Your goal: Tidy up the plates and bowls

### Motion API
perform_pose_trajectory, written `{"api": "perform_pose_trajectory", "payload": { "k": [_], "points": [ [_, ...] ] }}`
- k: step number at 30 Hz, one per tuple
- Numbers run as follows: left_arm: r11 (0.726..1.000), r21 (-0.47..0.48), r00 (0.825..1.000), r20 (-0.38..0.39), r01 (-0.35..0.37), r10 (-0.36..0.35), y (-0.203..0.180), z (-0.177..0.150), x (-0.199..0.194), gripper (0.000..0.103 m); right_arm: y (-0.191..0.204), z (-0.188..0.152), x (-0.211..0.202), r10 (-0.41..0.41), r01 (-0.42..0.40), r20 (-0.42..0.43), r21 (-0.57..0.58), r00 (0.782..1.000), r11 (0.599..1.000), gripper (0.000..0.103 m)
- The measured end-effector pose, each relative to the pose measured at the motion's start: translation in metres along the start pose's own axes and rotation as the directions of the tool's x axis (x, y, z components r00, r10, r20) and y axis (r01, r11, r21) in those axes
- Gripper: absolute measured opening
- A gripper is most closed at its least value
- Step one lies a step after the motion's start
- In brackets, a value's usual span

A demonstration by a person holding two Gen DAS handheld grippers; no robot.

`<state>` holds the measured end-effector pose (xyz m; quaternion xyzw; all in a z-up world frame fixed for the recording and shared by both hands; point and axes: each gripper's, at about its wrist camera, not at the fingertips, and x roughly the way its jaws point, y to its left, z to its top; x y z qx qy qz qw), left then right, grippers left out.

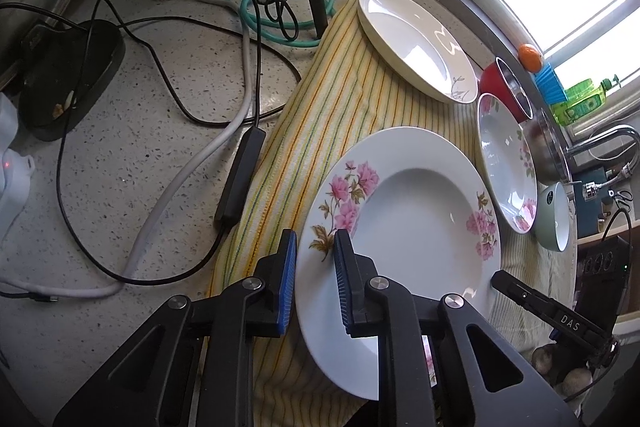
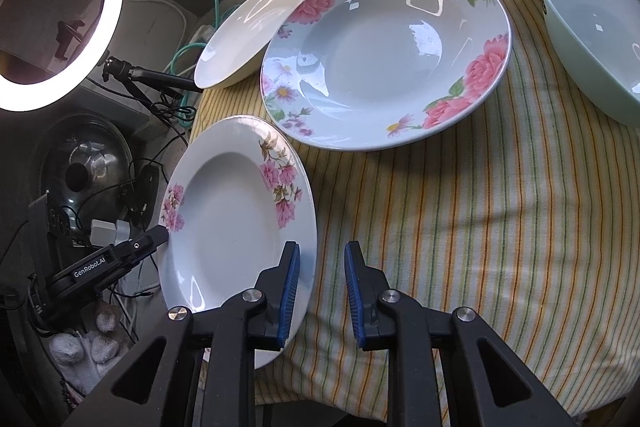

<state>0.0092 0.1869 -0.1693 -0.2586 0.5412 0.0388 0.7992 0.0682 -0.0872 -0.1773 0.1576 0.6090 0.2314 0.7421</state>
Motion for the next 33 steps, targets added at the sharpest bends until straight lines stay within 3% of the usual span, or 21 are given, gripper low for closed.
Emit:
{"api": "perform_pose_trajectory", "payload": {
  "k": [10,33],
  "points": [
    [1.0,0.002,1.0,-0.004,0.009,-0.009,0.0005,0.0008,0.0009,0.017,0.0042,0.0023,0.0058,0.038,-0.038,-0.019,0.001,0.999,0.999,0.013],
    [1.0,-0.018,1.0,0.007,-0.001,0.001,-0.0013,-0.0041,-0.0032,0.017,0.0062,0.0017,0.0036,0.014,-0.014,-0.041,0.001,0.999,1.0,0.014]
  ]
}}
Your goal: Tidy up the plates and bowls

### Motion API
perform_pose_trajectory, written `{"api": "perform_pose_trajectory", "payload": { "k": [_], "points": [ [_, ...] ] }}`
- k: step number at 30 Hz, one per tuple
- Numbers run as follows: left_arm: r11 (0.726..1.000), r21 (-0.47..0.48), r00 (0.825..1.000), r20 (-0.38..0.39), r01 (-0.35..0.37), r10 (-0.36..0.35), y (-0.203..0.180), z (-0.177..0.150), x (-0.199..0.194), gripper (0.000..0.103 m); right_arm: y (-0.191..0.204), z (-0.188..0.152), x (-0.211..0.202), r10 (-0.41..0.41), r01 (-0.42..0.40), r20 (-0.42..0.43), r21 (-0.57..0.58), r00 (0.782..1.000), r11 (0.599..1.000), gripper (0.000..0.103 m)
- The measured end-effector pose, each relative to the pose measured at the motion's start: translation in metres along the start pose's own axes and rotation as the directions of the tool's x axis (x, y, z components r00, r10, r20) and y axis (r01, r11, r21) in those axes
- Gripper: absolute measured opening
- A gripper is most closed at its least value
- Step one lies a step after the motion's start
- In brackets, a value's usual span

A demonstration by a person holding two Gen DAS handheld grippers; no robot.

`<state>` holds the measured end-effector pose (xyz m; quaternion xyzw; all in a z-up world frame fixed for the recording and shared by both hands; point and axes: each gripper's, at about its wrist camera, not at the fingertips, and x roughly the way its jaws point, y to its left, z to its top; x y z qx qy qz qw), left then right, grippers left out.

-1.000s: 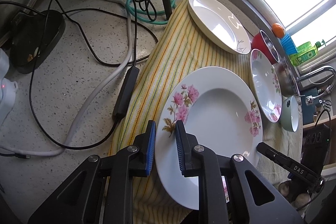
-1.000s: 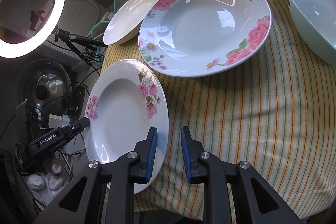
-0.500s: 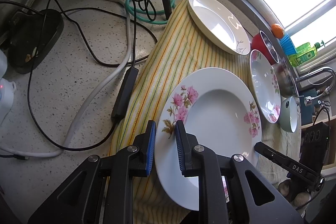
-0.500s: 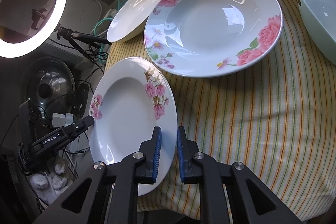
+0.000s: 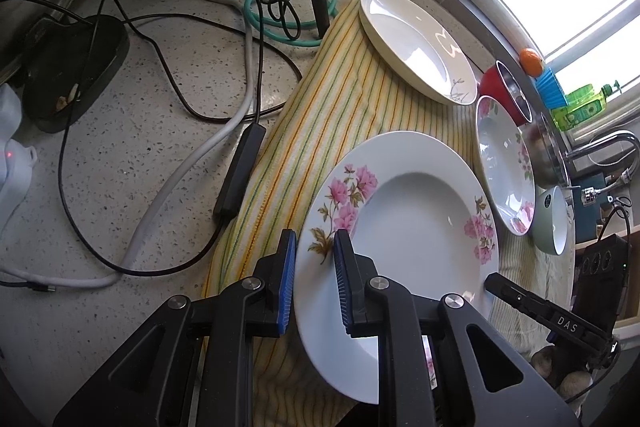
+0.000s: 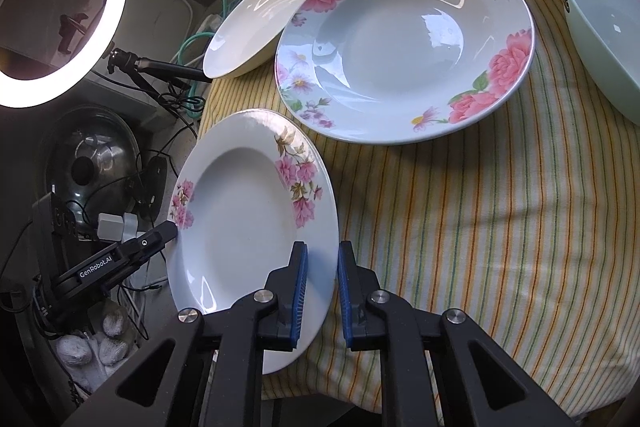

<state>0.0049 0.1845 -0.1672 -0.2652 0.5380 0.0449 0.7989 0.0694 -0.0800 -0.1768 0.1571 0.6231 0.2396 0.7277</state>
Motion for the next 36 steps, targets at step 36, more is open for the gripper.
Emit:
{"api": "perform_pose_trajectory", "payload": {
  "k": [36],
  "points": [
    [0.999,0.035,0.998,-0.058,0.0,0.002,-0.053,-0.049,0.005,0.017,-0.054,-0.018,-0.042,-0.017,0.018,-0.02,0.033,1.0,0.999,0.014]
  ]
}}
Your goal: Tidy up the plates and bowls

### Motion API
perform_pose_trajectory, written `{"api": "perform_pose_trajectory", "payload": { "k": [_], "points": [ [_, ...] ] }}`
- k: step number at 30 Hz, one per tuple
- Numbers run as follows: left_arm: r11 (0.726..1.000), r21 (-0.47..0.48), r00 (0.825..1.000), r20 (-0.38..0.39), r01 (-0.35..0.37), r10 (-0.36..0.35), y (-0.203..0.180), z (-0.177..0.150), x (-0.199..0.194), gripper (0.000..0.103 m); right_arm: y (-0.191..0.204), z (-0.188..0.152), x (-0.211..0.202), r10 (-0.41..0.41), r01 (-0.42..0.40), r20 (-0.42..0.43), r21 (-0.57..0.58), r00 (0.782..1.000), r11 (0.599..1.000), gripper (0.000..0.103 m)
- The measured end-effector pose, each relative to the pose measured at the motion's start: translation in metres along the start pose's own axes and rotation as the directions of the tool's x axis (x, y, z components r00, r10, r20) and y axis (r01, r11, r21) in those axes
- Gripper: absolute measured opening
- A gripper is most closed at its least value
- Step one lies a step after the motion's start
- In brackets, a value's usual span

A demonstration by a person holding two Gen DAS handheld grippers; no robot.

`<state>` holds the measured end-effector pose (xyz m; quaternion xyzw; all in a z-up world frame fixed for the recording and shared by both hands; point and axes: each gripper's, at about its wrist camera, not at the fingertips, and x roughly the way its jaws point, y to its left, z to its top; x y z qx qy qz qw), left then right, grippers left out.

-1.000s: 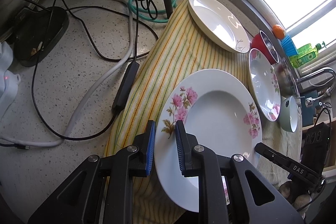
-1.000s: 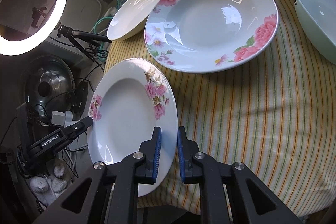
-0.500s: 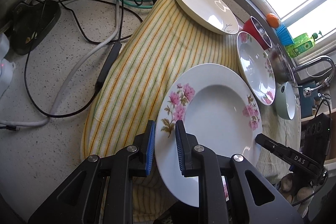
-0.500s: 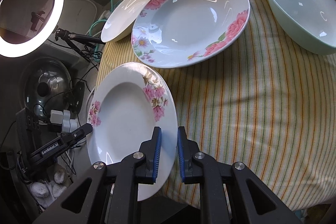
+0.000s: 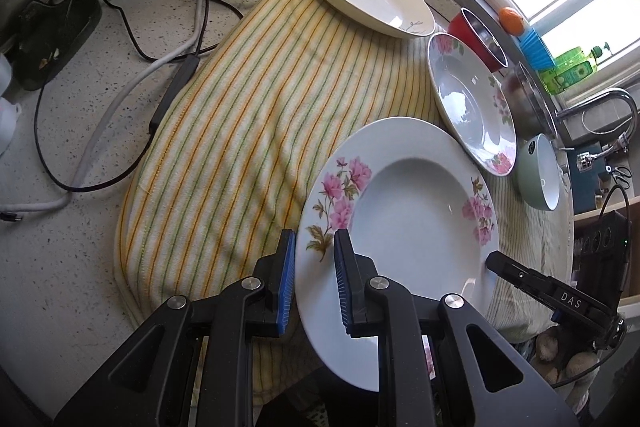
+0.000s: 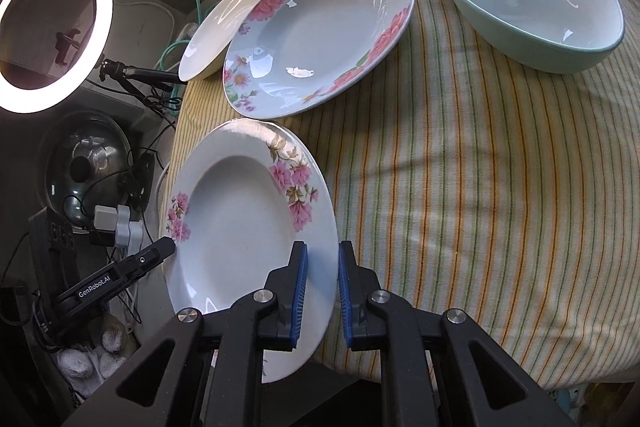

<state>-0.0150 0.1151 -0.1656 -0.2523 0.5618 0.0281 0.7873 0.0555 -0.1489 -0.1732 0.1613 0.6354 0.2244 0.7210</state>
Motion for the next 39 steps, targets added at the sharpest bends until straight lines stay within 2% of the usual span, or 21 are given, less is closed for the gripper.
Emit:
{"api": "perform_pose_trajectory", "payload": {
  "k": [22,39],
  "points": [
    [0.998,0.056,0.999,-0.04,0.008,-0.006,-0.056,-0.033,0.013,0.017,-0.058,-0.008,-0.042,-0.025,0.025,0.019,0.021,0.999,0.999,0.014],
    [0.991,0.127,0.997,-0.068,0.034,-0.026,-0.111,-0.036,0.036,0.017,-0.108,-0.006,-0.077,-0.063,0.058,0.067,0.074,0.996,0.996,0.014]
  ]
}}
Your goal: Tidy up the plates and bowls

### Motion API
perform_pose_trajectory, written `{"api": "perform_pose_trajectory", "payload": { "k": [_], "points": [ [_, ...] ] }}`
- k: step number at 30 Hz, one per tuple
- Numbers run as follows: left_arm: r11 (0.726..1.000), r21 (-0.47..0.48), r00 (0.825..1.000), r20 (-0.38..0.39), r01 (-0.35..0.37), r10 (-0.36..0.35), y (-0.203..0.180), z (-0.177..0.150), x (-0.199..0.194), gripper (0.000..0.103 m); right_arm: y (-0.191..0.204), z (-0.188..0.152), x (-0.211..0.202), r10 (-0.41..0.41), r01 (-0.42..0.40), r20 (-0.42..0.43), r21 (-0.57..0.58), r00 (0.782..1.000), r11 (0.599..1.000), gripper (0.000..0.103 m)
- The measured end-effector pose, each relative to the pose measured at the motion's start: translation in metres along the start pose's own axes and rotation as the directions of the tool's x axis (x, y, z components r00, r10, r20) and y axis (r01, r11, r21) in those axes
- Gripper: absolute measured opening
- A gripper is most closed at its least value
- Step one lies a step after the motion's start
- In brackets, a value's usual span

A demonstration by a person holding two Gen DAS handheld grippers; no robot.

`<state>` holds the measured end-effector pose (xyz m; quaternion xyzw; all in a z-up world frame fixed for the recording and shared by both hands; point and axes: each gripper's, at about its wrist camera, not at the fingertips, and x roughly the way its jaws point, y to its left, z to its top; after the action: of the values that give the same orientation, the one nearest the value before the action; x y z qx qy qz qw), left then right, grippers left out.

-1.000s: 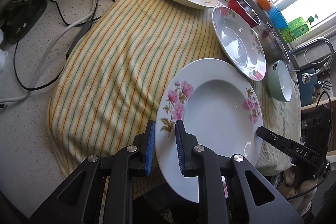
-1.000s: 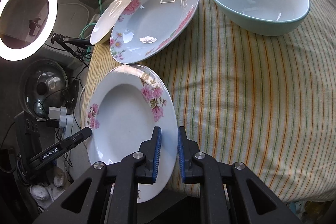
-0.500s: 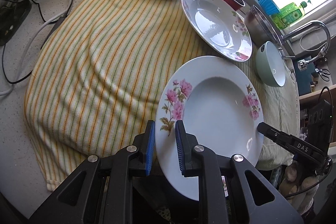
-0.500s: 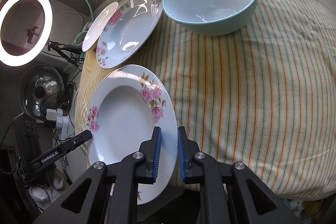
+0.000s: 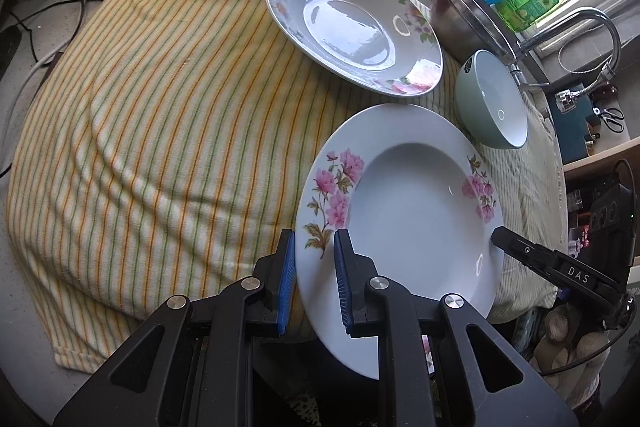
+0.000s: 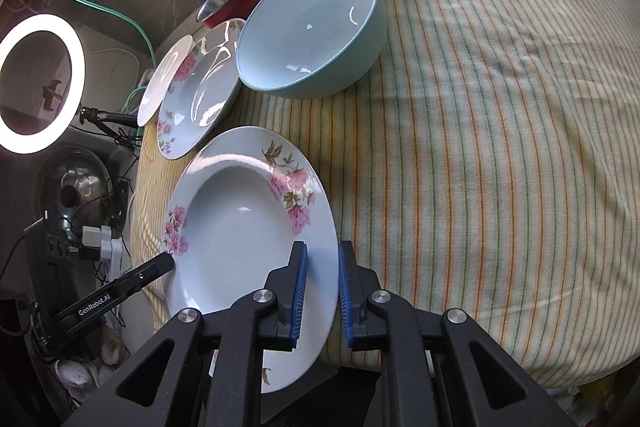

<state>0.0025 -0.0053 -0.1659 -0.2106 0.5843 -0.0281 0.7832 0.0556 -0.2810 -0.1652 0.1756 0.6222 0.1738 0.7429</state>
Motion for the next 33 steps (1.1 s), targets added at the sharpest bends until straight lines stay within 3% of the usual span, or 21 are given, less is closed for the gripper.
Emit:
{"api": "perform_pose_trajectory", "payload": {
  "k": [33],
  "points": [
    [0.999,0.047,1.0,-0.019,0.023,-0.023,-0.017,0.009,0.01,0.017,-0.016,0.011,-0.001,-0.025,0.025,0.019,0.022,0.999,0.999,0.017]
  ]
}}
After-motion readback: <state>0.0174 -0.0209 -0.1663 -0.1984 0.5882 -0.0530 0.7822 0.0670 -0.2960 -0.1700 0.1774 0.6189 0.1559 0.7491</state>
